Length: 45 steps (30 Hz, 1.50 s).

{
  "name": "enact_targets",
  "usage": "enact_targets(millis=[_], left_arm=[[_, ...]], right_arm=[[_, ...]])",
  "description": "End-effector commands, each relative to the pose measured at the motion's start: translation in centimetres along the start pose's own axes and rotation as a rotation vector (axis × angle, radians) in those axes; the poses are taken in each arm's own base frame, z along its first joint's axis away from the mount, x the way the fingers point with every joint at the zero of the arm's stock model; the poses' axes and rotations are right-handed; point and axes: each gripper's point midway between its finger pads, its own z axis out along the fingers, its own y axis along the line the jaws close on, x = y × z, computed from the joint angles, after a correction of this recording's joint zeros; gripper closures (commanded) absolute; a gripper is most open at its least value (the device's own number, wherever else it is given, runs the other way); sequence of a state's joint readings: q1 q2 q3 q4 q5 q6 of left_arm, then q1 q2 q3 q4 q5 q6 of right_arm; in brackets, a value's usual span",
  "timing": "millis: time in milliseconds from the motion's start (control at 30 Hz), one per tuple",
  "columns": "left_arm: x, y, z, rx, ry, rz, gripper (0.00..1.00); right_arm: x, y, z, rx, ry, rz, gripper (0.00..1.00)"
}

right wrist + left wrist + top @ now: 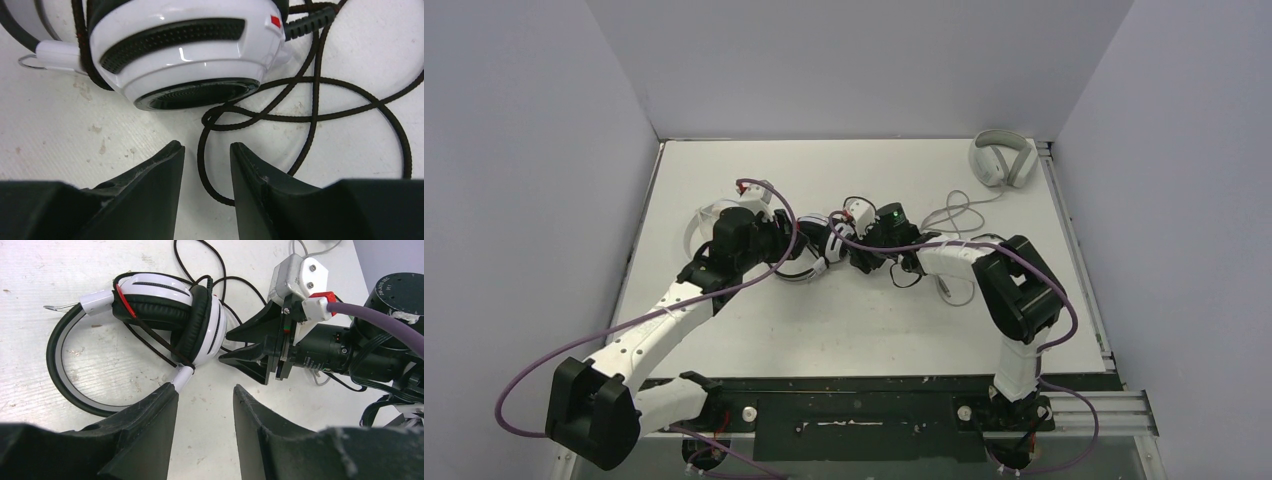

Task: Wrap the headphones
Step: Untie the headphones cable at the center of the board.

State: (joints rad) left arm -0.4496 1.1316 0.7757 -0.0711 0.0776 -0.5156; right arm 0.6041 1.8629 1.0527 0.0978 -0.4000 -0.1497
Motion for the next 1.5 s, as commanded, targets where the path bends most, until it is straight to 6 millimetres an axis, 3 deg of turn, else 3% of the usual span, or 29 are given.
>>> enact_targets(millis=[0,267,367,500,667,800,933,1033,1167,1267,1467], left_arm=[[-0.9,-0.6,-0.7,0.028,-0.023,0.015,0.58],[-0.6,-0.5,-0.5,0.033,-0.014,0.021,0.59],[-0.4,-0.7,-0.4,0.047,-0.003,0.021,0.59],[0.1,-1.6,-0.1,0.096,0.022,0.019,0.60],[0.6,-4.4,0.6,0.207,0.022,0.034,0.61],[1.2,-6.9,1.4,0.263,0.001,0.066,0.60],[0.8,-9.4,2.4,0.345,-0.047,0.072,0.54],[0.0,-11.7,2.6,0.462,-0.106,0.217,0.53],[-1.8,-11.1,4.0,0.430,-0.199,0.378,0.50],[-3.0,-12.1,4.8,0.467,-0.264,0.494,0.44],[-5.1,-13.9,7.5,0.498,-0.311,0.560,0.43]], right_arm=[[0.5,-0.7,0.2,0.044,0.022,-0.034,0.62],[0.8,-0.9,-1.6,0.096,0.017,-0.022,1.00],[-0.7,-0.5,-3.2,0.102,-0.026,-0.014,1.00],[-4.6,-0.2,-7.7,0.145,-0.142,0.018,1.00],[-9.1,-0.5,-14.1,0.200,-0.293,0.067,1.00],[-10.8,-1.5,-17.2,0.196,-0.348,0.129,1.00],[-12.4,-1.6,-18.7,0.154,-0.393,0.145,1.00],[-13.2,-1.3,-19.2,0.134,-0.411,0.151,1.00],[-14.4,-1.0,-20.2,0.107,-0.433,0.155,1.00],[-15.4,-0.8,-21.1,0.092,-0.455,0.152,1.00],[-16.7,-0.3,-21.8,0.051,-0.473,0.148,1.00]])
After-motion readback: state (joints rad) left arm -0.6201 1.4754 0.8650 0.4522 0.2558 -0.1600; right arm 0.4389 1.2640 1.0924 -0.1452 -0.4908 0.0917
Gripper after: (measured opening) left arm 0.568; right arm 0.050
